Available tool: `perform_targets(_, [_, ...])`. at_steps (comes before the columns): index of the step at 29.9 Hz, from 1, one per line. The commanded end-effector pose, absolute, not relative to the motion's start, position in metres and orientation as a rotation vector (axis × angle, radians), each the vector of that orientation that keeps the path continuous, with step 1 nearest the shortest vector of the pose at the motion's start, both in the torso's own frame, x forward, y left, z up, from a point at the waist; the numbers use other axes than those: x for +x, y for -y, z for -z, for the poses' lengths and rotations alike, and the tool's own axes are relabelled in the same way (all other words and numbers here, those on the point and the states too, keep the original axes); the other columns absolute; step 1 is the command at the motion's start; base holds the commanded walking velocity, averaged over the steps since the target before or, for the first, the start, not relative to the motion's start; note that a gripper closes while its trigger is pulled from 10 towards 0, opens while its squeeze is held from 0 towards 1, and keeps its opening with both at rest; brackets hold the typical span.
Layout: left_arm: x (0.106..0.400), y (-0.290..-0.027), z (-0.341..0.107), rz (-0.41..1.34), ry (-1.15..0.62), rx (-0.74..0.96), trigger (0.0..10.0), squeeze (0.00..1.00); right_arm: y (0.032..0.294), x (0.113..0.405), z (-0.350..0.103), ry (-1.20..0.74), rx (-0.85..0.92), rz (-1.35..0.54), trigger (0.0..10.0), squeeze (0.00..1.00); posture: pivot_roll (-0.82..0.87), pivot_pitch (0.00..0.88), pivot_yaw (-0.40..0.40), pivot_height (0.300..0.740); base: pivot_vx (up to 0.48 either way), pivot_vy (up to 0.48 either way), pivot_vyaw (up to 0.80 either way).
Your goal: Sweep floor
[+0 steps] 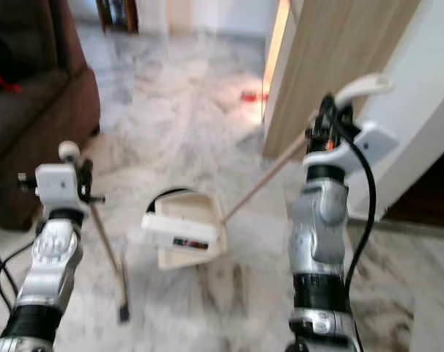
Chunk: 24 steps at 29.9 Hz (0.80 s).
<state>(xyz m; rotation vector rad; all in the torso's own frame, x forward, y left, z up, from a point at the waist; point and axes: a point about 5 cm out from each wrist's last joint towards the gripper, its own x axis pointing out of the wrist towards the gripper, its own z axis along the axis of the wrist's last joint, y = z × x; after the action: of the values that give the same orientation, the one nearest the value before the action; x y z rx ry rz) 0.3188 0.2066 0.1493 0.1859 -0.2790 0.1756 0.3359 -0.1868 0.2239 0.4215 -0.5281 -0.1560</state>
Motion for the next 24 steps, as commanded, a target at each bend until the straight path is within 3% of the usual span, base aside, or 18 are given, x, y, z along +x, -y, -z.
perform_targets(1, [0.3213, -0.1983, -0.1566, -0.154, 0.315, 0.180, 10.0, 0.00, 0.1955, 0.3317, -0.2376, 0.597, 0.449, 0.174, 10.0, 0.00, 0.15, 0.051, -0.041, 0.740, 0.285, 0.000, 0.00])
perform_targets(24, [0.3199, -0.2005, -0.1560, -0.163, 0.313, 0.178, 10.0, 0.00, 0.1931, 0.3327, -0.2404, 0.598, 0.450, 0.161, 10.0, 0.00, 0.15, 0.060, -0.046, 0.740, 0.292, 0.000, 0.00])
